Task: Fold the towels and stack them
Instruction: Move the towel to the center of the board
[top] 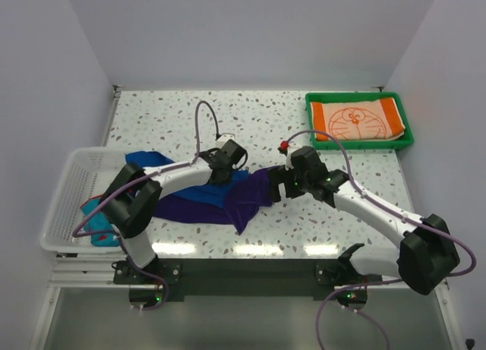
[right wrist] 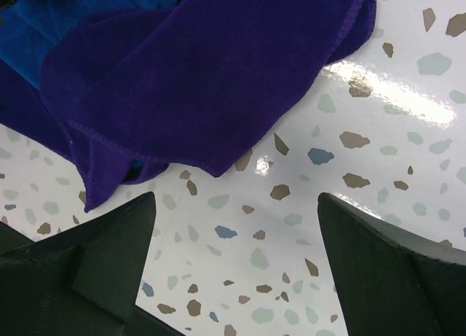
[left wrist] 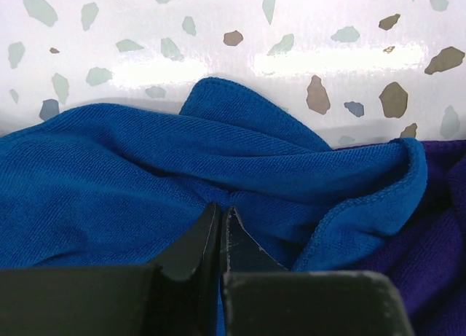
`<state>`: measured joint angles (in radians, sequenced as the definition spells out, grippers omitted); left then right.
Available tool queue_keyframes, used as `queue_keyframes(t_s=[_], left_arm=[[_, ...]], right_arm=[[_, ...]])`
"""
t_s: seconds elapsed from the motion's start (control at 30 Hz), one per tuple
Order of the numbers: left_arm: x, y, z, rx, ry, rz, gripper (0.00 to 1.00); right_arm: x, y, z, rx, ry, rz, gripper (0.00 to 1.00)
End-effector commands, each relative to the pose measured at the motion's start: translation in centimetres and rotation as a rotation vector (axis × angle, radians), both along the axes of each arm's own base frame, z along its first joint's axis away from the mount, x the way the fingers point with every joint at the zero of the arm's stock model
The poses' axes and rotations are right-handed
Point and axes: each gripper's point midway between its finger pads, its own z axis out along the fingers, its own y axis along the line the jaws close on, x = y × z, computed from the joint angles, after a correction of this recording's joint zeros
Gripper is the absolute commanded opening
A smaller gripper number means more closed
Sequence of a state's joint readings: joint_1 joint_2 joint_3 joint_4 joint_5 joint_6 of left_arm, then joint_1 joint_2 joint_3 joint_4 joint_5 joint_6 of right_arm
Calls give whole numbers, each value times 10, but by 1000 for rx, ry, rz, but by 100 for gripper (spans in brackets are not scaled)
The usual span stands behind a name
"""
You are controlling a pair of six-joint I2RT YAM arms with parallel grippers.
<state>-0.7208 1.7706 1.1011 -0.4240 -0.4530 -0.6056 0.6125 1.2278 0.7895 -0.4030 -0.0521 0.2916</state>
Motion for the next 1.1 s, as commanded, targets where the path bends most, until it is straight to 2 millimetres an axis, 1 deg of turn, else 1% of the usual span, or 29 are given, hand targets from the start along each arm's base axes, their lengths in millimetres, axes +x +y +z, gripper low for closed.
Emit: queue_keyframes(t_s=[0.0, 0.1, 0.13, 0.17, 0.2, 0.23, 0.27, 0.3, 0.33, 0.4, 0.47, 0.53, 0.57, 0.6, 0.63, 0.7, 0.73, 0.77, 0.8, 0.83, 0.87, 0.9, 0.93, 0.97, 1.0, 1.03, 1.07], left_arm=[[16, 3, 45, -15, -106, 26, 0], [20, 11, 74, 1, -159, 46, 0], [21, 14, 89, -3, -188, 54, 0], [26, 16, 105, 0, -224, 69, 0], [25, 21, 113, 14, -231, 68, 0], [26, 25, 128, 5, -257, 77, 0], [26, 30, 138, 8, -272, 87, 0], [28, 36, 152, 21, -294, 101, 0], [28, 41, 167, 11, -320, 111, 0], [29, 45, 188, 10, -362, 101, 0], [30, 52, 211, -5, -403, 118, 0], [29, 67, 224, 7, -417, 143, 0], [30, 76, 236, 20, -437, 167, 0], [31, 91, 246, 35, -454, 201, 0], [31, 102, 254, 45, -467, 229, 0], [28, 132, 282, 90, -514, 306, 0], [27, 153, 292, 114, -531, 364, 0], [23, 171, 311, 147, -559, 412, 0], [19, 192, 323, 167, -580, 469, 0], [15, 204, 335, 179, -601, 502, 0], [7, 221, 353, 208, -633, 553, 0], [-2, 240, 365, 229, -654, 608, 0], [-8, 252, 375, 243, -674, 645, 0], [-16, 266, 389, 277, -701, 685, 0], [-29, 285, 400, 298, -725, 746, 0], [-36, 295, 408, 317, -741, 782, 0], [-49, 309, 419, 357, -763, 828, 0]], right_arm=[[4, 14, 1, 62, -2, 12, 96], [6, 25, -2, 104, 21, 14, 95], [7, 29, -1, 121, 19, 22, 95], [7, 30, -7, 117, 35, 19, 95], [8, 31, -10, 120, 38, 16, 95], [11, 34, -11, 128, 35, 15, 95], [11, 34, -15, 129, 44, 11, 95], [11, 35, -22, 121, 60, 9, 94], [12, 37, -25, 129, 65, 5, 93], [11, 42, -32, 144, 92, 5, 91], [15, 50, -28, 176, 87, 15, 88], [17, 53, -29, 185, 97, 15, 84], [19, 55, -28, 188, 95, 16, 83], [20, 55, -27, 184, 91, 18, 82], [19, 55, -27, 182, 94, 19, 82], [18, 54, -27, 175, 91, 22, 81], [17, 52, -27, 171, 93, 22, 81], [16, 51, -27, 166, 93, 22, 81], [14, 49, -29, 161, 98, 22, 81], [13, 48, -29, 160, 101, 23, 81], [12, 48, -28, 159, 102, 26, 81], [10, 47, -29, 151, 109, 31, 81], [10, 46, -28, 149, 105, 32, 81], [10, 47, -24, 150, 98, 37, 81], [9, 45, -23, 141, 99, 40, 81], [10, 43, -23, 132, 95, 41, 81], [12, 43, -19, 129, 82, 46, 81]])
